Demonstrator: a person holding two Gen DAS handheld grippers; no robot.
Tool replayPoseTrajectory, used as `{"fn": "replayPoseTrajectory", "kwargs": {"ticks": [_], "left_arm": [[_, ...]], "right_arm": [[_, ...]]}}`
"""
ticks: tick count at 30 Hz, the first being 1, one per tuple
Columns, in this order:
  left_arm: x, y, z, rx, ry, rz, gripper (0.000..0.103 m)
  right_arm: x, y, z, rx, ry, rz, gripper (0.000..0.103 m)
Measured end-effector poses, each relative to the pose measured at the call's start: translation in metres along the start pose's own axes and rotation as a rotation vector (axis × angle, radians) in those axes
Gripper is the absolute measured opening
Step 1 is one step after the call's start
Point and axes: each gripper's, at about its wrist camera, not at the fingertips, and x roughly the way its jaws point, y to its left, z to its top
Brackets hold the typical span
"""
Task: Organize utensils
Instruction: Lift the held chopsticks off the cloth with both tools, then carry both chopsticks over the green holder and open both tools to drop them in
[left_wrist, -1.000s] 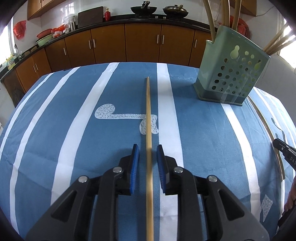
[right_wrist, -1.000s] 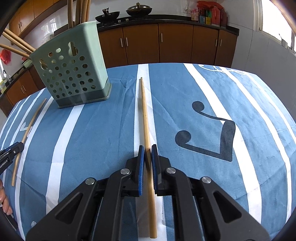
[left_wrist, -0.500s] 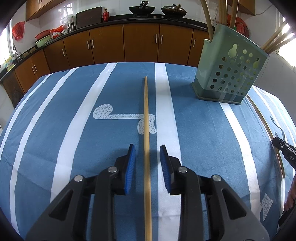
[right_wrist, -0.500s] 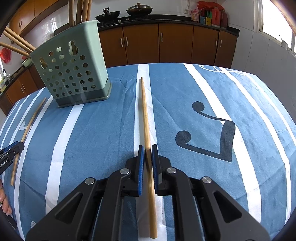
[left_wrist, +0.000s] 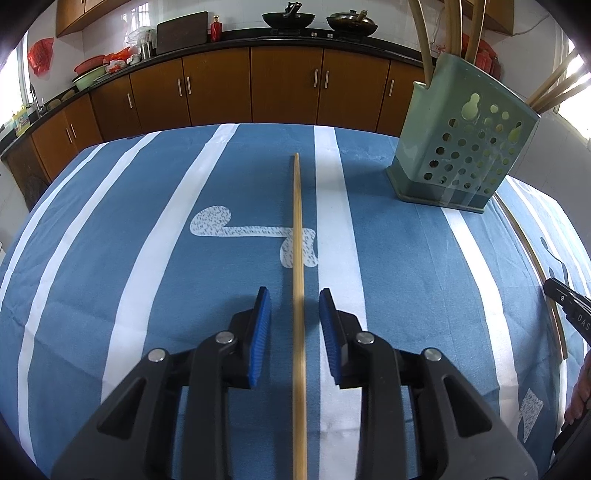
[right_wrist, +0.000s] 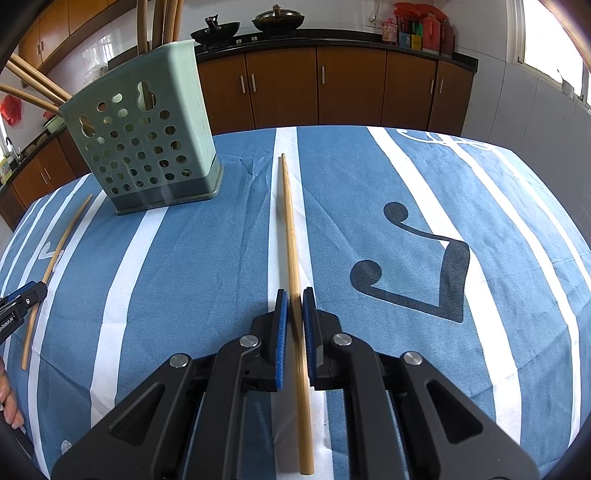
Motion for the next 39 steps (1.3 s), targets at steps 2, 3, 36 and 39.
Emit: {"fn": "replayPoseTrajectory", "kwargs": {"ticks": [2, 3, 36, 39], "left_arm": [[0.0, 0.0, -0.001, 0.002, 0.0, 0.004, 0.029], [-0.002, -0.001, -0.002, 0.007, 0.001, 0.012, 0.029], [-0.131, 0.004, 0.022, -0.043, -0.299, -0.097, 0.007], [-0.144, 0.003, 0.03, -0.05, -0.336, -0.108, 0.007]], "right_arm": [[0.0, 0.0, 0.0, 0.002, 0.0, 0.0, 0.01], [0.0, 0.0, 0.0, 0.002, 0.0, -0.001, 0.01], [-0.121, -0.028, 0.024, 0.074, -0.348, 0.104, 0.007], [-0.131, -0.028, 0.03, 0.072, -0.38, 0.112, 0.007]]}}
